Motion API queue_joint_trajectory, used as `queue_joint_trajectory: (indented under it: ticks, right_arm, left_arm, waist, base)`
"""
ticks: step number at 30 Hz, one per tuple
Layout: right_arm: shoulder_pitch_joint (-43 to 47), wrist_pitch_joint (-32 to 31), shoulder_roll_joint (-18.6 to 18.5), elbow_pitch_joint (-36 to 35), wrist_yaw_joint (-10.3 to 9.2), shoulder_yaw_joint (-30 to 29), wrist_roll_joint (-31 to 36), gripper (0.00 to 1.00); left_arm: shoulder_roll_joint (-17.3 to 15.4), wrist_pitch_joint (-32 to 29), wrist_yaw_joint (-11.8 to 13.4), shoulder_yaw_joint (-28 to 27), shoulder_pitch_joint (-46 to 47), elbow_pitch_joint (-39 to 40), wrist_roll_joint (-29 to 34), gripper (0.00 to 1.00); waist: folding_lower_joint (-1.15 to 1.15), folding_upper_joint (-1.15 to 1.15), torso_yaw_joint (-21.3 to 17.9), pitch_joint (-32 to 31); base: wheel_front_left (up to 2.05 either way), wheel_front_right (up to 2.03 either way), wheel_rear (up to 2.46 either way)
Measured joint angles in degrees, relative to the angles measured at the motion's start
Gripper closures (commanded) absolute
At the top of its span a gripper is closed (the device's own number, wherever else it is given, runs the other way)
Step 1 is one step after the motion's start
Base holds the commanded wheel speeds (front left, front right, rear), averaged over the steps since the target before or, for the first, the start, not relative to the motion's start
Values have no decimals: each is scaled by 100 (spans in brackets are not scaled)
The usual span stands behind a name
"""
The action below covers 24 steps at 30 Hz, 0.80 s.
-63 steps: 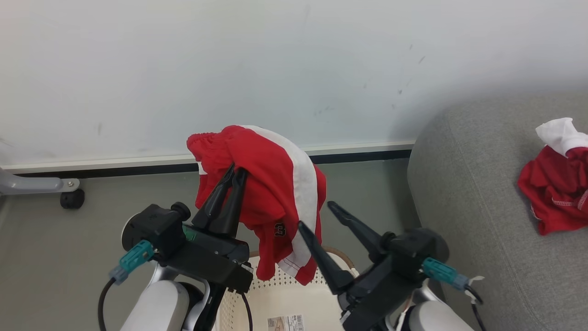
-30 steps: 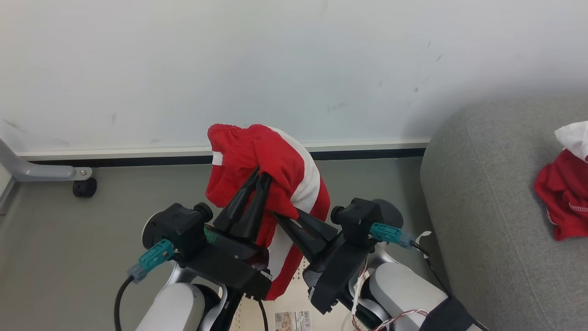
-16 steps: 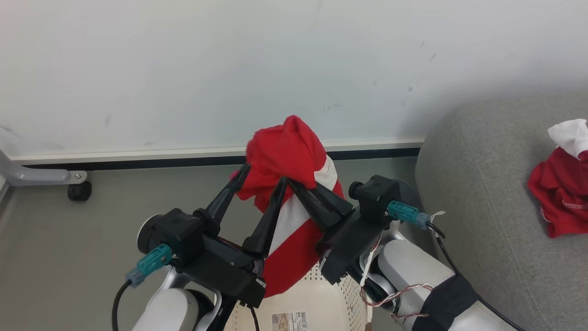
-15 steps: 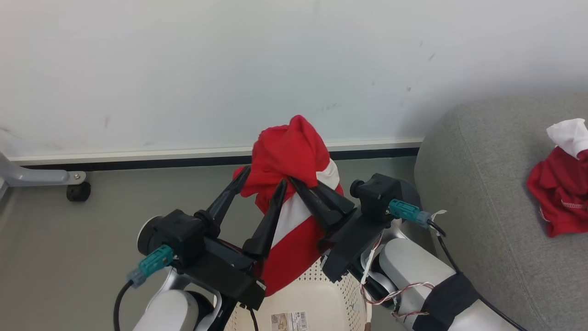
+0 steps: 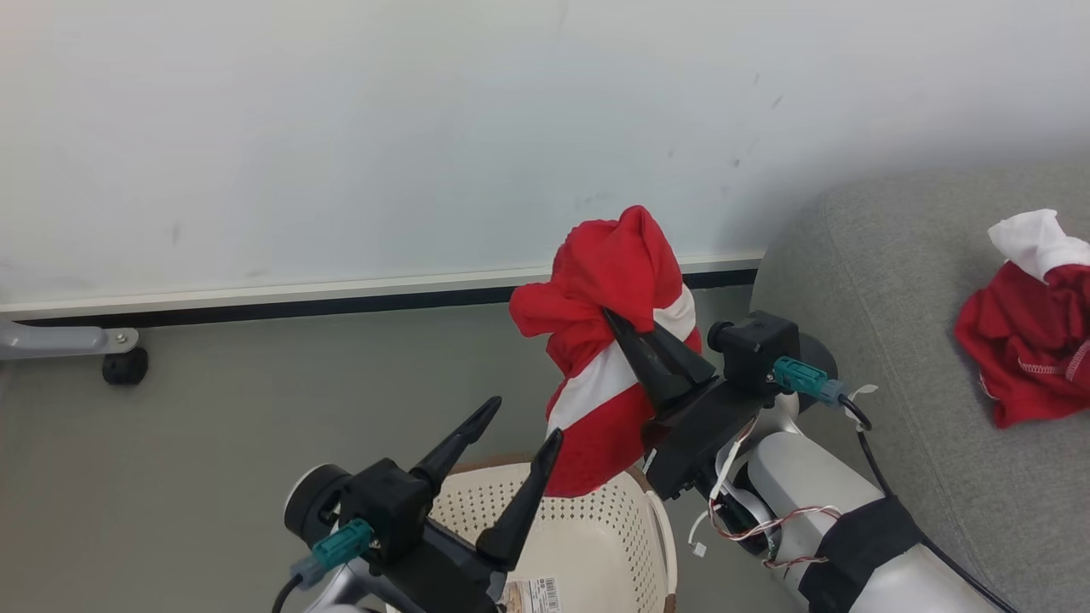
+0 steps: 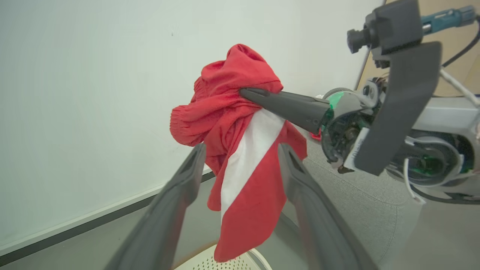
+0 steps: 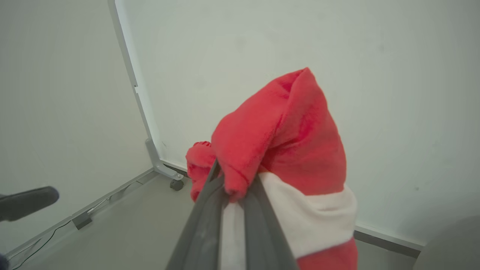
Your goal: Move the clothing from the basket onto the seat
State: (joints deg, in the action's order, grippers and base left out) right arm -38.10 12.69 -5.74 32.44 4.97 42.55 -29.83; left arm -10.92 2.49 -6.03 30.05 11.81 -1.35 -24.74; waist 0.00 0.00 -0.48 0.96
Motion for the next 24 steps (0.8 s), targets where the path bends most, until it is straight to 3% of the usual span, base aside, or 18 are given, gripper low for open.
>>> queue_joint_trajectory:
  ticks: [15, 24]
  right_arm:
    - [55, 101, -83, 153, -52, -177, -42, 100]
    - [82, 109, -286, 141, -191, -417, -42, 100]
  left_arm:
    - [-190, -97, -4, 124, -183, 145, 132, 0]
    - [-243, -140, 0, 160, -180, 223, 268, 0]
  waist:
    - [0, 0, -416, 172]
    - [0, 0, -826, 337]
  base:
    - [0, 0, 0]
    - [0, 0, 0]
